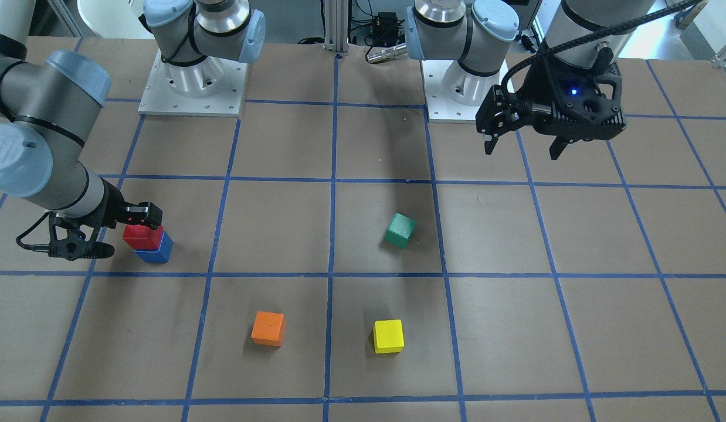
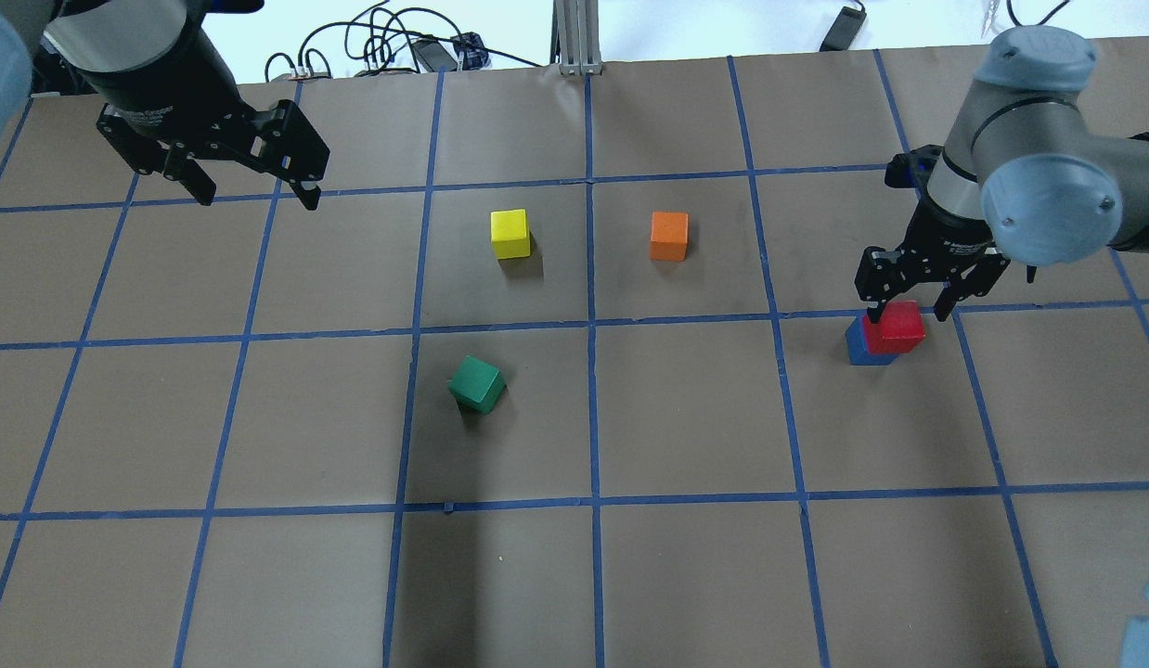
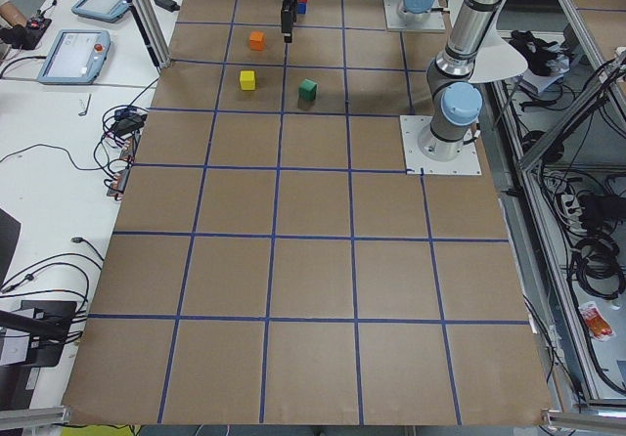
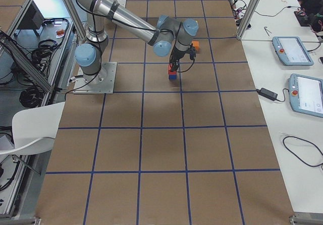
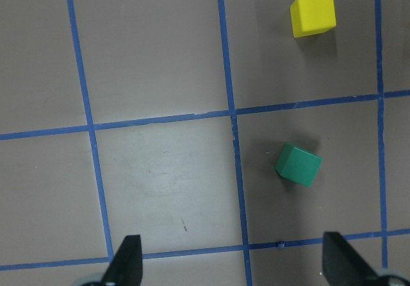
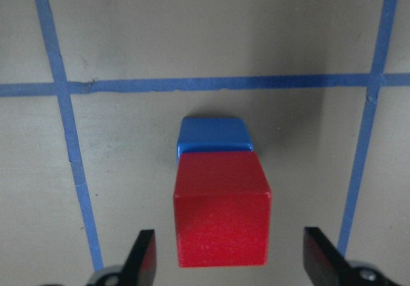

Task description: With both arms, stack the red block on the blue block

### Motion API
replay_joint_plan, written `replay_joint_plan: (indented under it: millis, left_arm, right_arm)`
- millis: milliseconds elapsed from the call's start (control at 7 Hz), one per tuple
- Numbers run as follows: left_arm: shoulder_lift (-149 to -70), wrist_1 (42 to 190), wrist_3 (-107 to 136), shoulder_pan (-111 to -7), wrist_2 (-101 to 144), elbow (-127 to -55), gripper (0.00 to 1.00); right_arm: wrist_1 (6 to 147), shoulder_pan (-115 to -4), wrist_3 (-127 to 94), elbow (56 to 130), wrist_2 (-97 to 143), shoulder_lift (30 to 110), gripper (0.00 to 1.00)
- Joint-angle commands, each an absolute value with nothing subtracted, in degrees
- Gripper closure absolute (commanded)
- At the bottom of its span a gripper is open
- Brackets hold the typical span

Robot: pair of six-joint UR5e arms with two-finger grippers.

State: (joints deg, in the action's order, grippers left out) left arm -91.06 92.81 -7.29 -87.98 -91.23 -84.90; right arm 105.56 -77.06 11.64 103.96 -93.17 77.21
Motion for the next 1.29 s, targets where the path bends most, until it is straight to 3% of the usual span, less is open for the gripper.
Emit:
replay_joint_plan:
  millis: [0, 429, 1143]
  left_arm:
    - [-90.97, 92.81, -7.29, -87.98, -91.23, -84.90, 0.00]
    - [-90.79, 92.81, -7.29, -87.98, -91.23, -84.82, 0.00]
    - [-90.62, 92.81, -7.29, -87.89, -91.06, -84.55, 0.00]
  right_arm:
    - [95.28, -77.60, 10.99, 97.78, -92.90, 82.07, 0.00]
    - [83.77, -82.67, 6.54, 83.88, -92.98, 82.53, 0.00]
    - [83.76, -90.25, 3.78, 87.70, -92.11, 86.47, 0.00]
